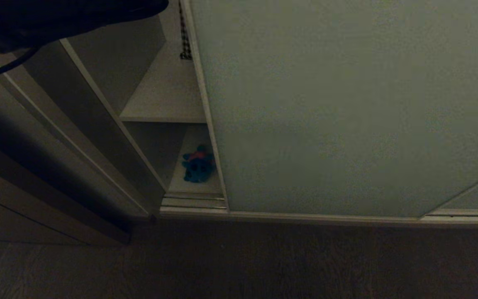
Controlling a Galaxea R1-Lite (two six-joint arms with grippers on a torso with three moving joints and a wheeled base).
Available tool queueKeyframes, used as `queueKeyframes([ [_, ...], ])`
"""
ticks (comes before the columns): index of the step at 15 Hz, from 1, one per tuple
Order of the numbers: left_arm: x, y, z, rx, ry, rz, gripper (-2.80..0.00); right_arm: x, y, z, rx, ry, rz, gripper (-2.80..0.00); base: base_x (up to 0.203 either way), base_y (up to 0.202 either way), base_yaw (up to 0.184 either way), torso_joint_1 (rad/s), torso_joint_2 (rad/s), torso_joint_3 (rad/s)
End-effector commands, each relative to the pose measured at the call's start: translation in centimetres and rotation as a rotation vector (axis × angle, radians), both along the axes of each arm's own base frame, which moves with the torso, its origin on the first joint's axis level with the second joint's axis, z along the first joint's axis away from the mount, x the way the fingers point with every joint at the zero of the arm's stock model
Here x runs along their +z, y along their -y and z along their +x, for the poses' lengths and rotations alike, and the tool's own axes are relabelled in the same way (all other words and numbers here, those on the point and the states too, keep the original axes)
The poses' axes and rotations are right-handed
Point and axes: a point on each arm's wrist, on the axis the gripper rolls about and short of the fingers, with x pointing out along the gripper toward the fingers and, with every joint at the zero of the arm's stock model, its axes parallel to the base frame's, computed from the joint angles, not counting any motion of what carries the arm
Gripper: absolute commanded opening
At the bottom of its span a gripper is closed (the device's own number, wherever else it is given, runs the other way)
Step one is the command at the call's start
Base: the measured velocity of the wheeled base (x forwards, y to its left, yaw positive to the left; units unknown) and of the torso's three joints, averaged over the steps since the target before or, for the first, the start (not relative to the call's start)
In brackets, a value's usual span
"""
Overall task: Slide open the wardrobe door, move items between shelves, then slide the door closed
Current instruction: Open the door
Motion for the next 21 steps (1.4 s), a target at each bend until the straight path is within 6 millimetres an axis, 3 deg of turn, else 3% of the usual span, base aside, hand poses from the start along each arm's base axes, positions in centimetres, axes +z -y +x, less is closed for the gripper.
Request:
queueKeyframes([
  [1,0.7,-0.5,-0.9,-0.002,0.021,-0.017,-2.8,0.0,0.0,0.0,0.001,0.002,0.0,-2.8,0.0,0.0,0.0,0.0,0.0,0.0],
  [7,1.0,-2.7,-1.9,0.053,0.015,-0.05,-2.8,0.0,0.0,0.0,0.001,0.002,0.0,-2.8,0.0,0.0,0.0,0.0,0.0,0.0],
  [11,0.8,-7.7,-2.3,0.223,-0.064,-0.031,-2.8,0.0,0.0,0.0,0.001,0.002,0.0,-2.8,0.0,0.0,0.0,0.0,0.0,0.0],
  [13,0.0,-9.6,-3.4,0.286,-0.13,-0.033,-2.8,0.0,0.0,0.0,0.001,0.002,0.0,-2.8,0.0,0.0,0.0,0.0,0.0,0.0],
  [16,-1.7,-11.8,-7.0,0.369,-0.195,-0.02,-2.8,0.0,0.0,0.0,0.001,0.002,0.0,-2.8,0.0,0.0,0.0,0.0,0.0,0.0],
  [21,-6.0,-13.1,-16.0,0.422,-0.272,0.0,-2.8,0.0,0.0,0.0,0.001,0.002,0.0,-2.8,0.0,0.0,0.0,0.0,0.0,0.0],
])
